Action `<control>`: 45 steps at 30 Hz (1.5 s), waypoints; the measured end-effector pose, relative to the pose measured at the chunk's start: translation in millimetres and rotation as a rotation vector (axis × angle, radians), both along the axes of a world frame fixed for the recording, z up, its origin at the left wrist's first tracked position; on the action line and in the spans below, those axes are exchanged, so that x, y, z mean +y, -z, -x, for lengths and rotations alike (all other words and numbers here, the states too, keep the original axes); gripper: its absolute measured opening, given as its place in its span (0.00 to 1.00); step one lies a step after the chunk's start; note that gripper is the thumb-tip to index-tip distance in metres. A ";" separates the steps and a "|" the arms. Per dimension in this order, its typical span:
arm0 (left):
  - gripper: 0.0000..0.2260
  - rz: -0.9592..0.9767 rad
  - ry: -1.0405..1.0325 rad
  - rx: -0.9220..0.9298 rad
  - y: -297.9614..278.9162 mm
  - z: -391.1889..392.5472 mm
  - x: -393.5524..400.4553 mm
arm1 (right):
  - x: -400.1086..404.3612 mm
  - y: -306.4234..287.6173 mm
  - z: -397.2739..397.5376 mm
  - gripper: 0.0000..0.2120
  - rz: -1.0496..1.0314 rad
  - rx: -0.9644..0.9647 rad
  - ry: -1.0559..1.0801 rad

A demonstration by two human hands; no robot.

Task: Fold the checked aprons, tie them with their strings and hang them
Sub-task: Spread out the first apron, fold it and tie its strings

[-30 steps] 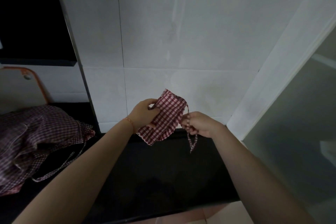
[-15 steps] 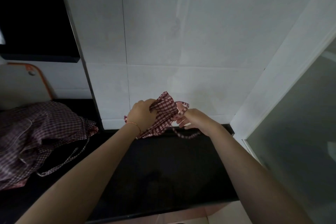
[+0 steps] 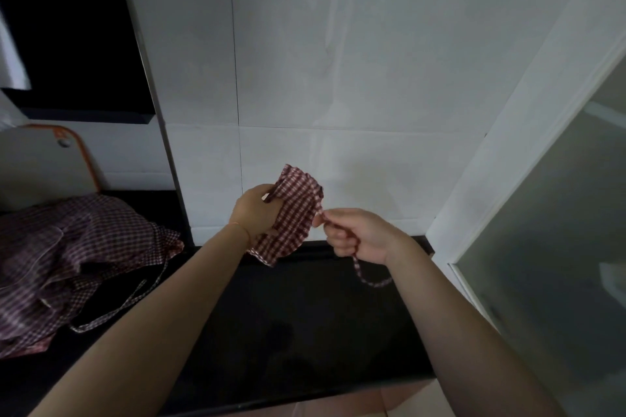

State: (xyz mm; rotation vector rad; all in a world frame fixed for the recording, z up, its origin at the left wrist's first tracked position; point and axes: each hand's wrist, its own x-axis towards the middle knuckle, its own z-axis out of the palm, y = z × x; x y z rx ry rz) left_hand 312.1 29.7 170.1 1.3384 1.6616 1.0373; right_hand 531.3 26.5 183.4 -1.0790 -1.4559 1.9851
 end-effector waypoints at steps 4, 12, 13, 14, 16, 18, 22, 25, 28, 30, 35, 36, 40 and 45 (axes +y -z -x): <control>0.17 0.124 0.119 -0.233 -19.6 4.3 -3.6 | -4.5 8.5 -2.7 0.14 0.062 -0.153 -0.102; 0.15 0.262 0.734 0.044 -45.8 18.5 -16.2 | 7.4 8.0 -22.6 0.13 0.105 -0.447 -0.059; 0.16 0.290 0.801 0.098 -47.8 16.0 -17.5 | 8.1 4.2 -19.8 0.09 0.088 -0.528 -0.046; 0.16 0.313 0.851 0.146 -49.0 12.5 -19.5 | 8.4 1.7 -17.0 0.10 0.071 -0.587 -0.037; 0.17 0.328 0.897 0.208 -47.9 4.8 -22.3 | 12.0 -3.2 -13.2 0.16 0.041 -0.626 -0.036; 0.18 0.315 0.886 0.245 -45.1 -0.5 -23.9 | 12.4 -9.9 -8.7 0.13 -0.010 -0.662 -0.033; 0.19 0.303 0.851 0.365 -41.3 -3.3 -23.6 | 18.6 -17.5 -6.9 0.12 -0.029 -0.681 -0.076; 0.19 0.301 0.820 0.459 -37.7 -8.9 -26.1 | 21.0 -21.1 -4.1 0.11 -0.032 -0.673 -0.083; 0.18 0.246 0.777 0.560 -32.3 -16.9 -28.2 | 19.2 -21.9 4.6 0.13 -0.096 -0.721 -0.039; 0.17 0.157 0.762 0.776 -26.0 -23.0 -29.1 | 14.9 -22.0 12.4 0.10 -0.136 -0.767 -0.051; 0.12 0.003 0.573 1.014 0.1 -33.4 -33.0 | 4.7 -16.9 28.8 0.12 -0.393 -0.914 -0.104; 0.13 0.005 0.550 1.008 3.6 -33.0 -33.0 | 3.9 -14.4 31.2 0.12 -0.430 -0.905 -0.076; 0.17 0.028 0.490 0.894 10.1 -30.4 -31.5 | 1.7 -7.3 38.4 0.11 -0.572 -0.886 0.047; 0.19 0.118 0.423 0.663 10.7 -24.8 -25.3 | -7.4 -12.7 48.9 0.13 -0.646 -0.770 0.163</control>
